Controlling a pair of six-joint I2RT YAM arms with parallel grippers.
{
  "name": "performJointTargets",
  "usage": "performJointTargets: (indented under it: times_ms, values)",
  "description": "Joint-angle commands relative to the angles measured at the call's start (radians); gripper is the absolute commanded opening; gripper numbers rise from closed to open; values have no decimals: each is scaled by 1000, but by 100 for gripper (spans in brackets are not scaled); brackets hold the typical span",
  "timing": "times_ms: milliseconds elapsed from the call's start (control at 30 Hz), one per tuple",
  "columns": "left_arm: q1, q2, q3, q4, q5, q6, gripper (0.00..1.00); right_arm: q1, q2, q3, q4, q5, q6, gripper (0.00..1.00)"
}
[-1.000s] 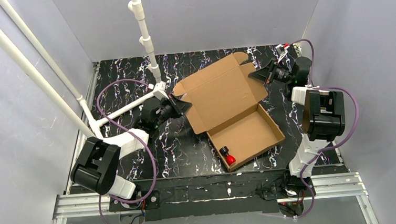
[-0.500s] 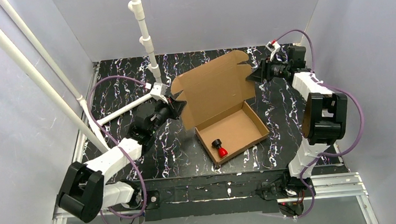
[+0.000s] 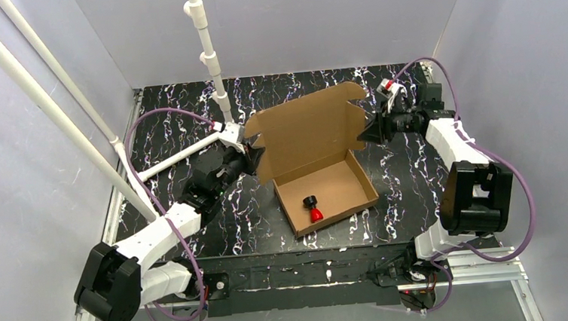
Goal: Fold the paper box
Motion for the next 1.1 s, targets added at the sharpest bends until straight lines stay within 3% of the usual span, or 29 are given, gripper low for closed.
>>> performJointTargets:
  times_ms: [0, 200, 433, 600, 767, 933, 1067]
  values:
    - [-34, -20, 15, -20, -23, 55, 0, 26, -52, -46, -119, -82, -154, 45]
    - [-58, -8, 27, -20, -32, 80, 0, 69, -59, -20, -256, -115, -293, 42]
    - [-58, -27, 13, -21, -29, 126, 0, 34, -39, 2, -346, -149, -380, 49]
    - [-58, -61, -13, -24, -25, 193, 0, -117, -22, 92, -743, -207, -819, 61]
    - [-58, -75, -12, -37, -9, 274, 0, -227, 17, 180, -1042, -218, -1146, 64]
    - [-58, -85, -7, -58, 5, 304, 0, -305, 59, 265, -993, -202, -1081, 67]
    - [-58, -72, 0, -61, 22, 300, 0, -280, 88, 264, -627, -173, -612, 65]
